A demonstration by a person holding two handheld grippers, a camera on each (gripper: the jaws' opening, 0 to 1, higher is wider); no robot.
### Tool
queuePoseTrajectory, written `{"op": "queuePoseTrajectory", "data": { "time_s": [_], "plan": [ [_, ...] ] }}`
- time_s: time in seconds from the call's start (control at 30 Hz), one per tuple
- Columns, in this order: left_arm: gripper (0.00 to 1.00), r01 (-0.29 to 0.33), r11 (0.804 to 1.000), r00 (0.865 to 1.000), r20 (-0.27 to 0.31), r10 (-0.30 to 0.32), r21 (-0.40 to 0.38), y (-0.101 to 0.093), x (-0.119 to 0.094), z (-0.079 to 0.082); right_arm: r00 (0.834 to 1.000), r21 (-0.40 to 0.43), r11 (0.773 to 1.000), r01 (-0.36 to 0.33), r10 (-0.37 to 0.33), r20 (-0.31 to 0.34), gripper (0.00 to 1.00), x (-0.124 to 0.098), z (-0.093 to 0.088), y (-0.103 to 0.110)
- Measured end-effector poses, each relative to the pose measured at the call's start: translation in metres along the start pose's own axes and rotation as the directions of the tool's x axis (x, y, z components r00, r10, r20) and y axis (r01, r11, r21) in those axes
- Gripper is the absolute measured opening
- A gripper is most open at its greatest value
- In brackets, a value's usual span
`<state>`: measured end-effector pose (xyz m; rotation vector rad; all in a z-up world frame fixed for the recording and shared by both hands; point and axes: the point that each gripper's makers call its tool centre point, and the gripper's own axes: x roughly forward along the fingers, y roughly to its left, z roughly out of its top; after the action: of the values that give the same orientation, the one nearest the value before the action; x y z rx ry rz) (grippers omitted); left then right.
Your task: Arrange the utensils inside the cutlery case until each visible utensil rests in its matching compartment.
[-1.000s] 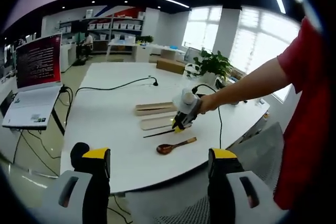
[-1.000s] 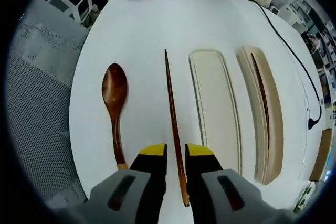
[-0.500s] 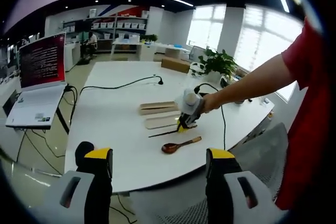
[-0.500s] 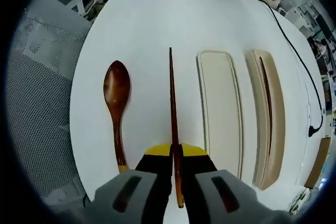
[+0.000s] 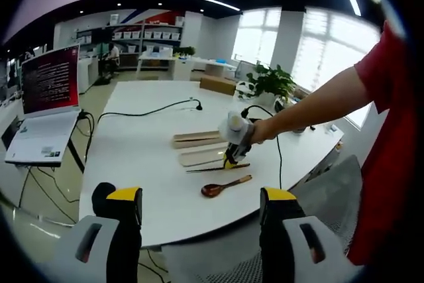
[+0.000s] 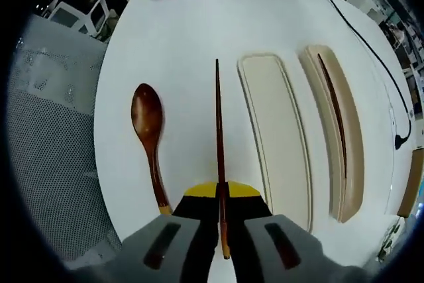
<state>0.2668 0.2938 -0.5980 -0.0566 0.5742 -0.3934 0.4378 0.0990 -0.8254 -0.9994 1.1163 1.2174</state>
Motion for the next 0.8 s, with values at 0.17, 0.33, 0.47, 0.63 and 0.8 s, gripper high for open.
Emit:
{"op": "queuePoseTrajectory", "data": {
  "time_s": [0.17,0.33,0.47,0.63,0.8],
  "plan": [
    [0.74,-0.002,1.000,1.000,0.015,0.003,-0.004,0.001,-0.001,0.003,1.000,0.018,1.000,-0.001,0.001,0.015,0.00,-0.008,-0.001,0.003],
    [0.74,0.000,1.000,1.000,0.014,0.000,0.002,0.000,-0.002,0.003,1.000,0.011,1.000,0.009,-0.009,0.004,0.00,-0.015,-0.005,0.003],
    [0.74,0.002,1.000,1.000,0.014,-0.002,0.009,-0.003,-0.004,0.004,1.000,0.047,0.999,0.006,-0.007,0.024,0.00,-0.023,-0.003,0.002],
    [0.74,0.006,1.000,1.000,0.014,-0.006,0.016,-0.006,-0.003,0.004,1.000,0.048,0.999,0.019,-0.020,0.024,0.00,-0.031,-0.004,0.001],
    [0.74,0.010,1.000,1.000,0.022,-0.010,0.016,-0.009,-0.003,0.005,1.000,0.062,0.998,0.028,-0.029,0.012,0.00,-0.042,-0.002,-0.004]
  ]
}}
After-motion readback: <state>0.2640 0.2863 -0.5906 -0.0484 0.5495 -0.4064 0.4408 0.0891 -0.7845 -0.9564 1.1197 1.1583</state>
